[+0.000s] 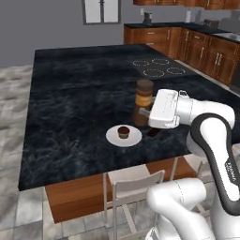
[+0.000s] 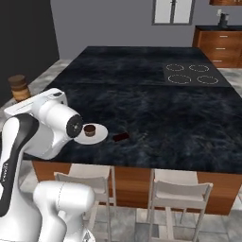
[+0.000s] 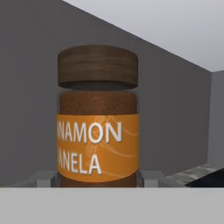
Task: Take the cinnamon bottle from the cabinet and place it on the dining table, next to the plate with the cupcake. Then take the chocolate from the dining counter and place it on the cupcake plate.
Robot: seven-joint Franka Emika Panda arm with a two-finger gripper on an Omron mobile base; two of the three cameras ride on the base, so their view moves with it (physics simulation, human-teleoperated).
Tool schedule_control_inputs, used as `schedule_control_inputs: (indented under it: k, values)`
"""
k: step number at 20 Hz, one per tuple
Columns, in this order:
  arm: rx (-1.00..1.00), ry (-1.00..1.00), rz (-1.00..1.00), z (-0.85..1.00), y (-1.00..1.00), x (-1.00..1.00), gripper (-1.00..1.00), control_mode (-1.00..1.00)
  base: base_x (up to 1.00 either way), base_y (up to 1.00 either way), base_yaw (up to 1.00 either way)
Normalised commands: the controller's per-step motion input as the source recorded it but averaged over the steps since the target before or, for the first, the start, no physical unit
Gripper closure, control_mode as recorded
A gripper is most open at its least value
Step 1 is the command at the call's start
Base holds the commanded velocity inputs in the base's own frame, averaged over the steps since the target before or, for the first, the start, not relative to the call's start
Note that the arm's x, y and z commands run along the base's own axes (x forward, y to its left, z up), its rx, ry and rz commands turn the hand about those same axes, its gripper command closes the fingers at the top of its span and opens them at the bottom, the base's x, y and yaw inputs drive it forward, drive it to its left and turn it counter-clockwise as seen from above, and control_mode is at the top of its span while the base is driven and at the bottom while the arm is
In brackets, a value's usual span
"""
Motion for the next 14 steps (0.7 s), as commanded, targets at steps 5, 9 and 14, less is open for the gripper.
schedule_control_inputs:
  k: [5,9,14]
  values:
    - [0.02,0.08,0.0,-0.04,-0.02,0.02,1.0,-1.0,0.15,-0.17,0.0]
    - [0.02,0.1,-0.13,-0.55,0.29,0.62,1.0,-1.0,0.0,0.0,0.0]
    - [0.0,0.01,-0.46,-0.36,0.79,0.89,1.0,-1.0,0.0,0.0,0.0]
